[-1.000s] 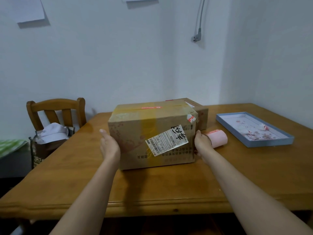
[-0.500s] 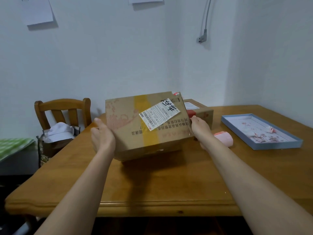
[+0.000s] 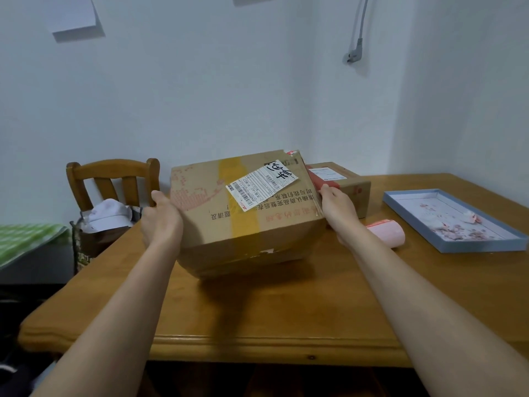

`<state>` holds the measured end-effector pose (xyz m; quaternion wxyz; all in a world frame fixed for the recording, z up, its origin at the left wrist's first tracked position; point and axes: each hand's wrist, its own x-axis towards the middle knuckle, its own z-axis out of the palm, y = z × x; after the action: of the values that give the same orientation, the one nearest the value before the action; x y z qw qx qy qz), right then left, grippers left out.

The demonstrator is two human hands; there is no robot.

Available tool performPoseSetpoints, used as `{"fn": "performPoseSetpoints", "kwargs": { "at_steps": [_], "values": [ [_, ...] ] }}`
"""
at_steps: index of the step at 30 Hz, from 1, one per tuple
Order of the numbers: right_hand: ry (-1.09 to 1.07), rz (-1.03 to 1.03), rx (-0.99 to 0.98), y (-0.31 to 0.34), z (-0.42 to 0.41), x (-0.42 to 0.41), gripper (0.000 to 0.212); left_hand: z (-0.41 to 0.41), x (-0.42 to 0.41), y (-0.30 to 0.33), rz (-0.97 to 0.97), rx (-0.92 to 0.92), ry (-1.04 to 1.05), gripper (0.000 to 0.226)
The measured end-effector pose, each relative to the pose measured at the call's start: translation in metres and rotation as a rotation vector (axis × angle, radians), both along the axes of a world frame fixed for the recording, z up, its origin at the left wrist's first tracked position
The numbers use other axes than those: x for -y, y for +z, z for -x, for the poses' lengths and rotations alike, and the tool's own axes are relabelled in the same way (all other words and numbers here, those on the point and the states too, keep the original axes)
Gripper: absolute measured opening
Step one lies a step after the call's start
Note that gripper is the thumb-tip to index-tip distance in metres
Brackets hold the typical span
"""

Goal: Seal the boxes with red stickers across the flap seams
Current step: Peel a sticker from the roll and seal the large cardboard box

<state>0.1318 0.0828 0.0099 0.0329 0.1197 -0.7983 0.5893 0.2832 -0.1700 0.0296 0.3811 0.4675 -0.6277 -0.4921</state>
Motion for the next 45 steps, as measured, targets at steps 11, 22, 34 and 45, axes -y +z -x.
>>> {"fn": "performPoseSetpoints", "kwargs": {
  "at_steps": [11, 22, 34, 45],
  "values": [
    [-0.1, -0.074, 0.121, 0.009, -0.008, -0.019, 0.051, -0.011, -0.005, 0.014, -0.162, 0.02, -0.145, 0.067],
    [-0.107, 0.021, 0.474, -0.027, -0.025, -0.043, 0.051, -0.008, -0.042, -0.015, -0.318, -0.152, -0.1, 0.071],
    [-0.039, -0.006, 0.499, -0.028, -0.024, -0.045, 0.055, -0.018, -0.056, -0.013, -0.422, -0.243, -0.119, 0.08],
    [-0.067, 0.07, 0.27, 0.033, -0.015, -0.04, 0.053, -0.003, -0.055, 0.031, -0.148, -0.208, -0.163, 0.068]
  ]
}}
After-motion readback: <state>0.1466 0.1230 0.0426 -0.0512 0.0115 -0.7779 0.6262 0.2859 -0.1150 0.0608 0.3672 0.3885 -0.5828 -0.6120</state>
